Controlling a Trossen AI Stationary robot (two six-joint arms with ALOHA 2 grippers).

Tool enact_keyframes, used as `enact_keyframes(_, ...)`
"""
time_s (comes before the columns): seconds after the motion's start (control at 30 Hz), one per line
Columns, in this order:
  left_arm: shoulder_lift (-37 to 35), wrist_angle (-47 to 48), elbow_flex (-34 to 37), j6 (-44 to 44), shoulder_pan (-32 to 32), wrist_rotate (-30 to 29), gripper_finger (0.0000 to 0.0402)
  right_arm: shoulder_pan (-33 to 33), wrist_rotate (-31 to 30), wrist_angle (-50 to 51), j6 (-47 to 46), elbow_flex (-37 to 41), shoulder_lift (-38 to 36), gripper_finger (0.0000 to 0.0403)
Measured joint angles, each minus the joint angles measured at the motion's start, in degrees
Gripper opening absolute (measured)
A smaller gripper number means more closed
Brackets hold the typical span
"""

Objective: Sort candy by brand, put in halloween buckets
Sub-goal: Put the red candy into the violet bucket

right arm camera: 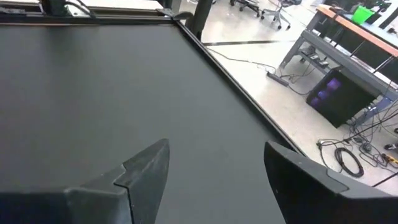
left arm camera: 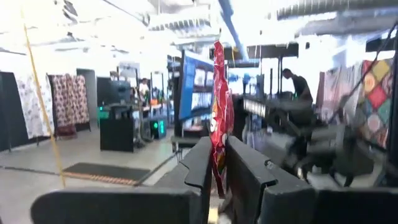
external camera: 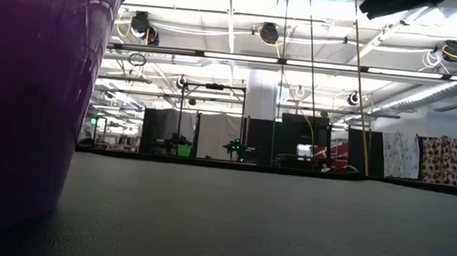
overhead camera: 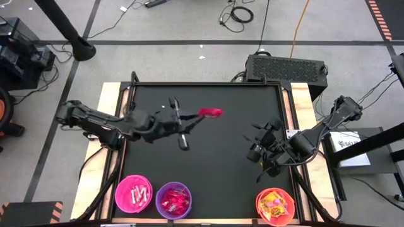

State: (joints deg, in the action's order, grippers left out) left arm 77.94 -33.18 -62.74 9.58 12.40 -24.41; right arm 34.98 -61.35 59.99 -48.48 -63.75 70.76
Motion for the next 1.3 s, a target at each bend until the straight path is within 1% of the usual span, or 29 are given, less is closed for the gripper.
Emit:
enact_keyframes(0.17, -2.09, 0.41, -0.04, 1.47, 0.43, 0.95, 0.0049, 0.0, 1.08, 0.05, 0.02, 0.0, 0.0, 0.0253)
enact_keyframes(0.3, -5.34, 2.8, -0.02, 10.4, 1.7, 2.21, 0.0049, 0.0, 2.76, 0.06, 0.07, 0.0, 0.0, 0.0253)
enact_keyframes(0.43, -7.64, 4.47, -0.02, 16.49, 2.72, 3.64, 0.0049, 0.0, 3.28, 0.08, 1.57, 0.0, 0.0, 0.0253)
enact_keyframes(0.5, -8.43, 5.33, -0.02, 22.3, 3.2, 6.37, 0.0049, 0.0, 3.26, 0.08, 2.19, 0.0, 0.0, 0.0253)
enact_keyframes(0.57, -9.16, 5.78, -0.02, 30.05, 3.69, 8.61, 0.0049, 0.0, 3.26, 0.08, 2.53, 0.0, 0.0, 0.0253)
enact_keyframes(0.73, -9.49, 5.22, -0.02, 46.0, 4.41, 8.97, 0.0049, 0.0, 3.26, 0.04, 2.62, 0.0, 0.0, 0.0253)
enact_keyframes(0.87, -9.49, 5.74, -0.02, 55.37, 5.29, 9.23, 0.0049, -0.02, 3.24, 0.02, 2.64, 0.0, 0.0, 0.0253)
enact_keyframes(0.97, -9.47, 6.8, -0.02, 58.38, 6.17, 9.3, 0.0049, -0.02, 3.24, 0.02, 2.66, 0.0, 0.0, 0.0253)
enact_keyframes(1.0, -9.47, 7.16, -0.02, 57.27, 6.52, 9.27, 0.0049, -0.02, 3.23, 0.02, 2.66, 0.0, 0.0, 0.0253)
enact_keyframes(1.03, -9.47, 7.64, -0.02, 53.63, 7.06, 9.26, 0.0049, -0.02, 3.22, 0.02, 2.66, 0.0, 0.0, 0.0253)
enact_keyframes(1.17, -9.49, 10.94, -0.02, 30.83, 9.3, 8.6, 0.0049, -0.02, 3.22, -0.07, 2.66, 0.0, 0.0, 0.0253)
enact_keyframes(1.23, -9.52, 15.39, -0.02, 20.5, 10.42, 7.27, 0.0049, -0.02, 3.22, -0.09, 2.66, 0.0, 0.0, 0.0253)
enact_keyframes(1.3, -9.48, 22.11, -0.02, 8.89, 11.37, 5.12, 0.0049, -0.02, 3.22, -0.1, 2.96, 0.0, 0.0, 0.0253)
